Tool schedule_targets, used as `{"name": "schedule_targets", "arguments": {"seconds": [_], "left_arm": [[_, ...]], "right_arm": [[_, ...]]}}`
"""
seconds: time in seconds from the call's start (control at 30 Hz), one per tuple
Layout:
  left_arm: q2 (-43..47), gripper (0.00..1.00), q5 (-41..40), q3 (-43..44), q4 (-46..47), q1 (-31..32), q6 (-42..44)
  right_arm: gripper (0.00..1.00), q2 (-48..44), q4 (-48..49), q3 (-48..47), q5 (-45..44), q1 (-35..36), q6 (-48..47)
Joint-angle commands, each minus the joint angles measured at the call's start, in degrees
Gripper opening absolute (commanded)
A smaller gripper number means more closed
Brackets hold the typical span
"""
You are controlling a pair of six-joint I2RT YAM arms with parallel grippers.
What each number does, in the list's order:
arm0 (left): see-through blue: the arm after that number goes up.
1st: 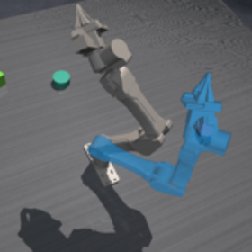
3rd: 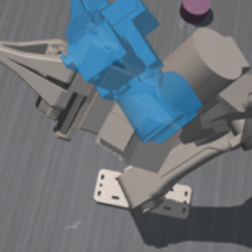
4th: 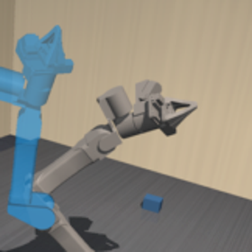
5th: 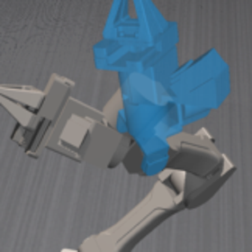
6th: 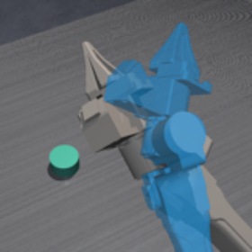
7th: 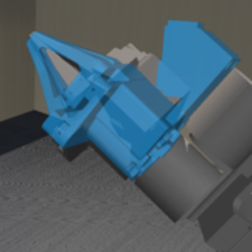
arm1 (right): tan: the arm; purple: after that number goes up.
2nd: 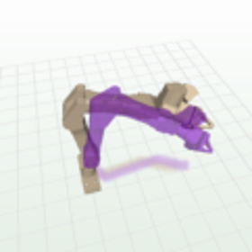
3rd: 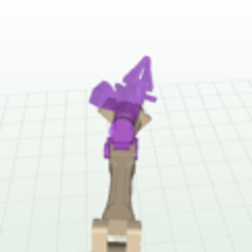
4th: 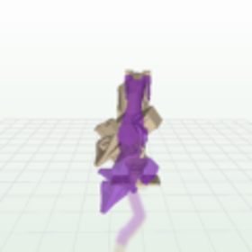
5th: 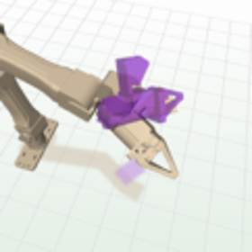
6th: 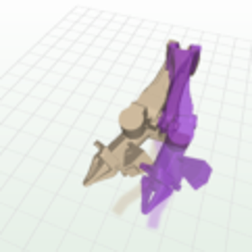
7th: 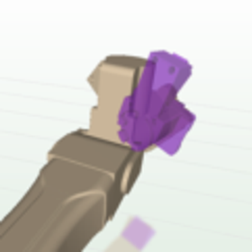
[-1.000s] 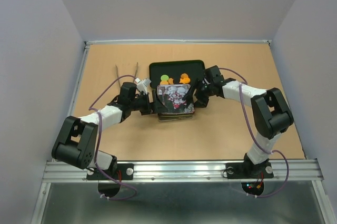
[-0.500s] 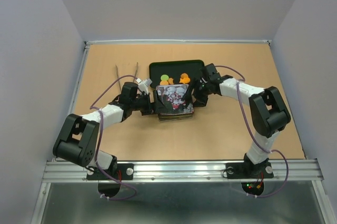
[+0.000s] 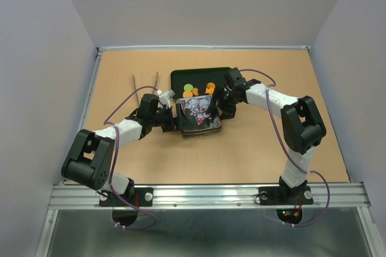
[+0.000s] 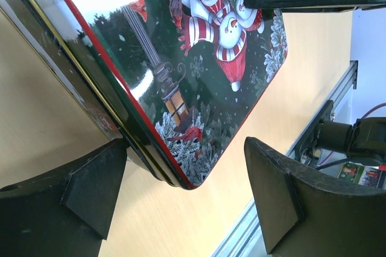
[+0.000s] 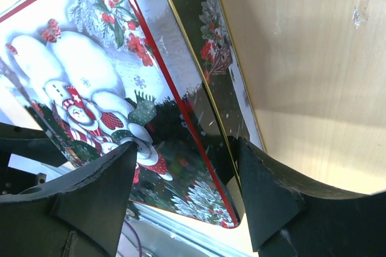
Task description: Pack the cookies
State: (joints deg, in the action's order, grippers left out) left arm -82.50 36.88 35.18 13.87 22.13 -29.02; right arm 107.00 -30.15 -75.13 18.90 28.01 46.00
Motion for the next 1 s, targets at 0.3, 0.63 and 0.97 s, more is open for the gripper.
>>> {"name": "schedule_targets", "arguments": {"seconds": [0.3,0.63,0.97], "left_arm": [[-1.79,0.87,3.9,3.05,6.52,2.74,-1.75],[-2.05,0.65,2.05,2.35,6.52,2.83,-2.19],[1.02,0.2,0.82,-1.42,6.17,2.92,-2.45]], "right_arm": [[0.72,2.95,-1.84,-7.04,5.98,6.09,-0.56],[0.72,5.68,-4.21,-5.29,4.92,7.06,-2.75],[0.72,5.94,-4.56,-3.71,4.39,6.97,-4.34]]}}
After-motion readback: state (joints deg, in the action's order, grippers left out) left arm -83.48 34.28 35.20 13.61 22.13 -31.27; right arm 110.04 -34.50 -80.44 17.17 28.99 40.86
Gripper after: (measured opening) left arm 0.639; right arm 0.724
